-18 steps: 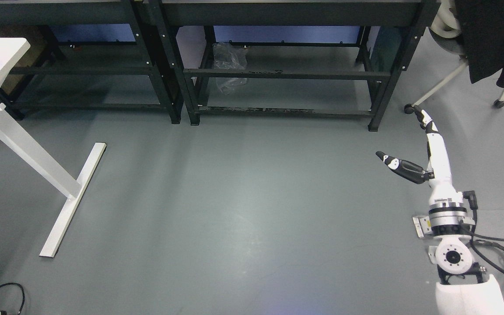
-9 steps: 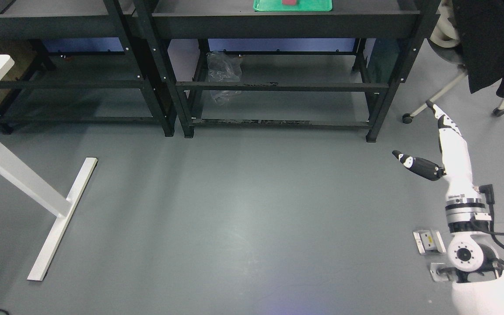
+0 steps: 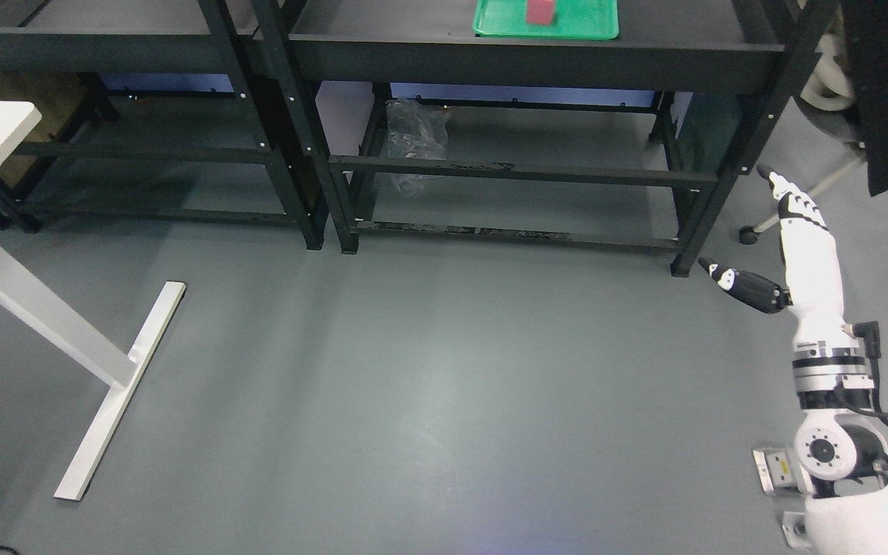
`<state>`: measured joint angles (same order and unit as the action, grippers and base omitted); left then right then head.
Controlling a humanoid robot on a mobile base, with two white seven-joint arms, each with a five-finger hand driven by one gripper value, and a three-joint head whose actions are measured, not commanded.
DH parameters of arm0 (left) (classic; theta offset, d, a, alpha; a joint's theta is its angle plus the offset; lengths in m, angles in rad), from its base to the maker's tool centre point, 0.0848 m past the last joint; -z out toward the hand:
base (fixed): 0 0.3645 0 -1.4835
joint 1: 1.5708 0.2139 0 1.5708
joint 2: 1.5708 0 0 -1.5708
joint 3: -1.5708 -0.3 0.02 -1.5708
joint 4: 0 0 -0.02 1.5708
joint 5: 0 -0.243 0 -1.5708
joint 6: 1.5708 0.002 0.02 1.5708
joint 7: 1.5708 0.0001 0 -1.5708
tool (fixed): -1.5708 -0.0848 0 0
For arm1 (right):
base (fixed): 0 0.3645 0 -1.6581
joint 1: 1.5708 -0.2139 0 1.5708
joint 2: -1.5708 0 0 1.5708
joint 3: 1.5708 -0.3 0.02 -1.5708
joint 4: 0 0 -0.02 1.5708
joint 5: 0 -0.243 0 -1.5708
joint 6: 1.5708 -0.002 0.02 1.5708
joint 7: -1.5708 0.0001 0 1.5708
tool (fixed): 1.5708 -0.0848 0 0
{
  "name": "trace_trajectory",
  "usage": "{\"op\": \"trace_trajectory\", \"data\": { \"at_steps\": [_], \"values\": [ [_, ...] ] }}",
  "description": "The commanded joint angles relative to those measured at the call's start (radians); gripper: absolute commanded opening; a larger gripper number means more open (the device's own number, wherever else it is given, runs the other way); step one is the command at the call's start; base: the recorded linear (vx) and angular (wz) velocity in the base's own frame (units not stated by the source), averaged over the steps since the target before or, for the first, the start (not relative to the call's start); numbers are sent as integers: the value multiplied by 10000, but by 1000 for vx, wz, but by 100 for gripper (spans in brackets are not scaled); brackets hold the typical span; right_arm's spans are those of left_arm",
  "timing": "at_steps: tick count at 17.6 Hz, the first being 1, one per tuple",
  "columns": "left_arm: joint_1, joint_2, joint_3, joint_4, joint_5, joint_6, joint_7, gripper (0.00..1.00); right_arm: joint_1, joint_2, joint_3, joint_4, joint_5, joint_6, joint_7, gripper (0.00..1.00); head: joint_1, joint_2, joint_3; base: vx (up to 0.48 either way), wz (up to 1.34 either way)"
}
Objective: Pick pink block from left shelf to tray
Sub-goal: 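Drive toward the black shelf, bringing the right hand near the green tray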
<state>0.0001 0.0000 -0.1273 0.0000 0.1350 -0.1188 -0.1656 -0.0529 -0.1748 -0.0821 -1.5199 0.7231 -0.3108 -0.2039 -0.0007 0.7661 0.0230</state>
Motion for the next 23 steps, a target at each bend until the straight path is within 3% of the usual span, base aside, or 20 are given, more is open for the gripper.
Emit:
{"op": "trace_trajectory", "data": {
  "at_steps": [1,5,23],
  "values": [
    [198,175,0,-175,0,7,-1,100,23,-62,54,-34,-174,10,-17,99,0,0,0,134,284],
    [198,175,0,-175,0,7,-1,100,23,-62,23,-34,-833,224,90,99,0,0,0,165,228],
    [198,175,0,-175,0,7,-1,100,-8,-47,-8,-34,-880,-234,14,99,0,0,0,232,64]
  ]
}}
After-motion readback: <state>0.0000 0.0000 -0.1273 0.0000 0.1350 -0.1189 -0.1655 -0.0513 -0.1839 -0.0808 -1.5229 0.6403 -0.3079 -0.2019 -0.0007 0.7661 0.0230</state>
